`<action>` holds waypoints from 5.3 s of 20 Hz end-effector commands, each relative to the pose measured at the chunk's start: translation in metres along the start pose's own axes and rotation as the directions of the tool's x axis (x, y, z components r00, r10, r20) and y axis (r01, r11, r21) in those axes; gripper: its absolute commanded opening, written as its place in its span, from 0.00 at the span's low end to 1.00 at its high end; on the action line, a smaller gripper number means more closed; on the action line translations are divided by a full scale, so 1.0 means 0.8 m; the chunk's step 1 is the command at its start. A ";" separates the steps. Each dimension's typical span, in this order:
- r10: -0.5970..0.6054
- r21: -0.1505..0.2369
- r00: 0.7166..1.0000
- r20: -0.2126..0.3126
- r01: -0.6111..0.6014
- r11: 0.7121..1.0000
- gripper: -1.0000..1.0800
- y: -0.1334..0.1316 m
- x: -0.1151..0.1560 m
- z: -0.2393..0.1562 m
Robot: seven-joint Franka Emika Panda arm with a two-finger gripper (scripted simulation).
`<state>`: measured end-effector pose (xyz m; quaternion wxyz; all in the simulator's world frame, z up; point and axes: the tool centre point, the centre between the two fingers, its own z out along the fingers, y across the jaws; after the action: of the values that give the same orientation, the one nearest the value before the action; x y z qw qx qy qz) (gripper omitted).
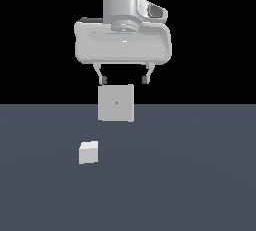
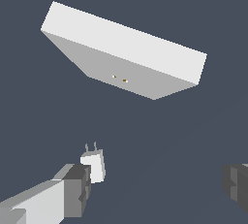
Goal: Plug the charger into the wall socket.
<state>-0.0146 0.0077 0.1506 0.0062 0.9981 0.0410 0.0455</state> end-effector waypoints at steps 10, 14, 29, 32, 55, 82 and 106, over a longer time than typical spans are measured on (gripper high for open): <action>-0.062 0.017 0.991 -0.118 0.064 0.998 0.96 -0.037 -0.033 0.040; -0.082 0.022 0.984 -0.160 0.087 0.996 0.96 -0.049 -0.044 0.055; -0.134 0.030 0.954 -0.267 0.148 0.989 0.96 -0.082 -0.068 0.097; -0.138 0.031 0.952 -0.275 0.153 0.988 0.96 -0.084 -0.069 0.101; -0.141 0.029 0.950 -0.278 0.155 0.987 0.96 -0.086 -0.076 0.165; -0.007 0.022 0.961 -0.278 0.014 1.000 0.00 -0.085 -0.052 0.135; 0.310 -0.013 0.910 -0.276 -0.326 0.945 0.00 -0.061 0.001 0.064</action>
<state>-0.0137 0.0568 0.0978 0.0212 0.9758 -0.1178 0.1830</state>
